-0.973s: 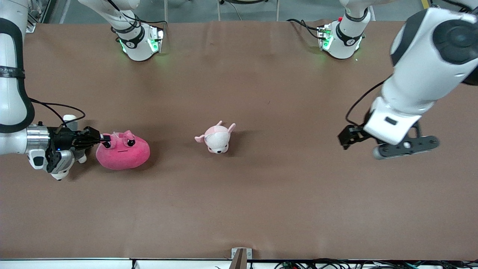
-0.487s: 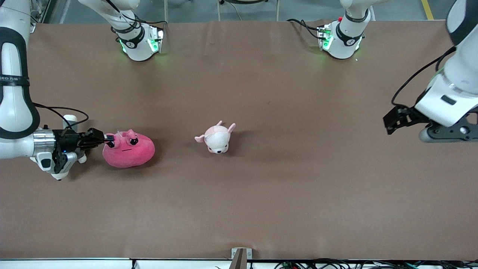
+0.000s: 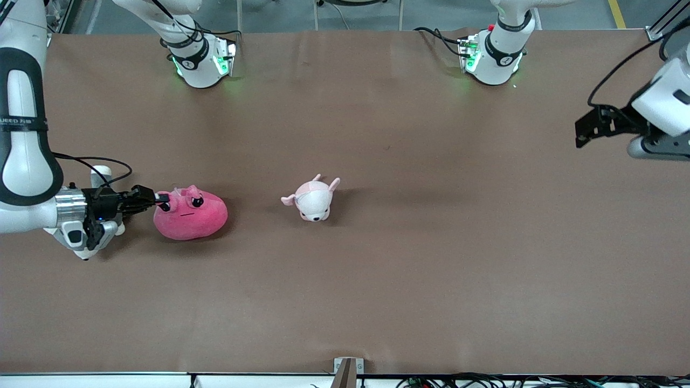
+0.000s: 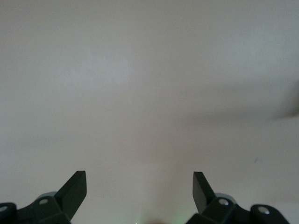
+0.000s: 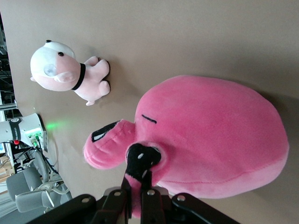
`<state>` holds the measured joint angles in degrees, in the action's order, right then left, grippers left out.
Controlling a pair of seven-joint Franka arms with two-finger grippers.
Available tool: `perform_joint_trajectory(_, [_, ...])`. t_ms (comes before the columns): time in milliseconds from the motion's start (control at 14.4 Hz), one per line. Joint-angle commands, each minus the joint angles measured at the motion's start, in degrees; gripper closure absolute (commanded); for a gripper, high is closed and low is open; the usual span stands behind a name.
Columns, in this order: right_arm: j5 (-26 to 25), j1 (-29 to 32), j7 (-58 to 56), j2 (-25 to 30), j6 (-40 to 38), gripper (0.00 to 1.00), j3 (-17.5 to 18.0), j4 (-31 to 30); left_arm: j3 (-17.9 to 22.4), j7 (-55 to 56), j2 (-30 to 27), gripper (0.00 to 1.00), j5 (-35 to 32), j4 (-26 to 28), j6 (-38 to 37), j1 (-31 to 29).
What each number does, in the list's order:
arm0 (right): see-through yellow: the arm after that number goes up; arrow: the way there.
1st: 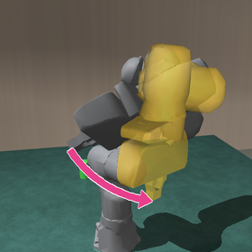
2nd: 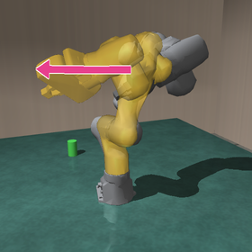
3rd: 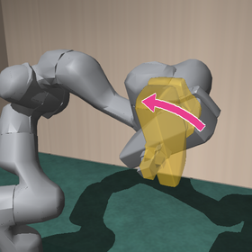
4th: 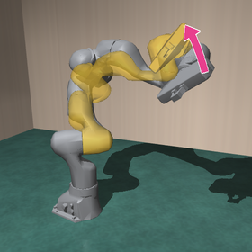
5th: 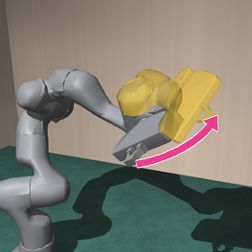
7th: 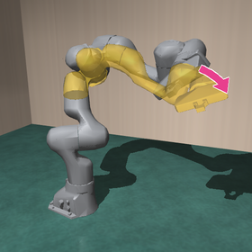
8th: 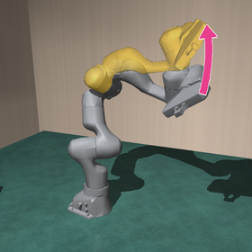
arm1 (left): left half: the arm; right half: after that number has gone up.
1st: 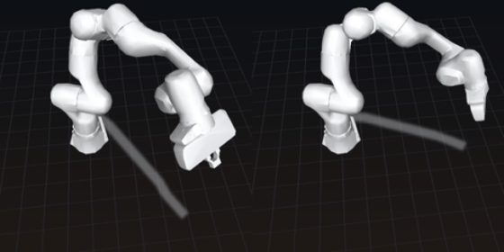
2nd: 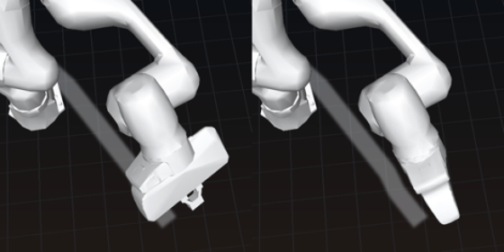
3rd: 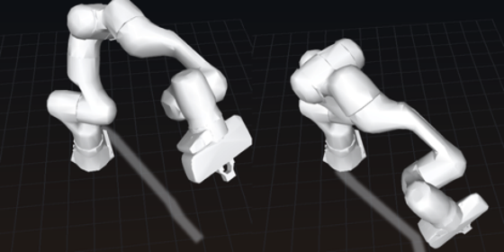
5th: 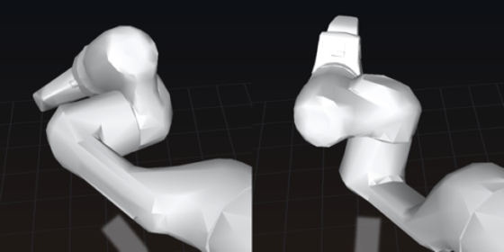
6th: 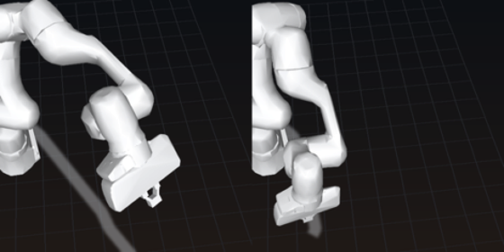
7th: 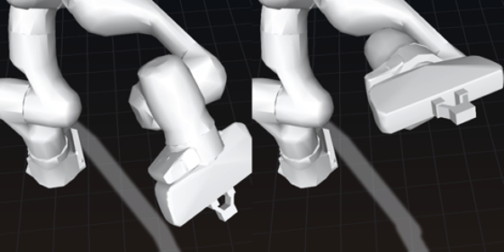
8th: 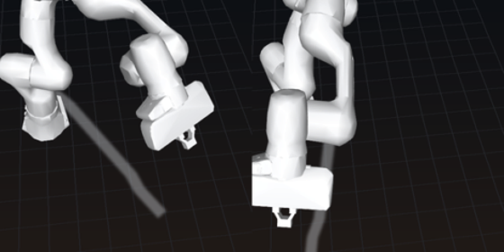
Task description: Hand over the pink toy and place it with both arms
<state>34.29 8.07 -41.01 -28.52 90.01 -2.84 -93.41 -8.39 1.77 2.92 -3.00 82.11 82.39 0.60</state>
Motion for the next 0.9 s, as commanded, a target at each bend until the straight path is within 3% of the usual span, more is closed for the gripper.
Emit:
perform_joint_trajectory(0, [0.9,1.4,-0.3,-1.5,-1.1,0.98,0.8,1.1,1.4,0.2,-6.7,0.0,1.2,8.3,1.1,1.1])
perform_joint_trajectory(70, [0.9,1.4,-0.3,-1.6,-1.0,0.95,0.8,1.1,1.4,0.5,-7.2,0.0,1.2,8.9,1.1,1.2])
perform_joint_trajectory(139, [1.6,1.3,0.0,-1.6,-1.0,0.65,0.7,1.1,1.4,0.7,-7.2,0.0,1.2,8.8,1.0,1.0])
perform_joint_trajectory(209, [2.6,1.4,1.2,-1.6,-0.5,0.01,0.7,0.9,1.3,0.8,-7.1,0.0,1.2,8.8,1.1,0.7])
perform_joint_trajectory(487, [1.8,1.1,6.1,-1.0,-1.1,0.0,0.6,6.3,1.0,0.9,-7.1,0.0,1.2,8.8,1.1,0.6])
perform_joint_trajectory(834, [-6.2,0.6,13.8,0.2,-5.6,0.0,0.7,15.1,1.4,0.9,-6.9,0.0,1.3,8.8,1.0,-0.2])
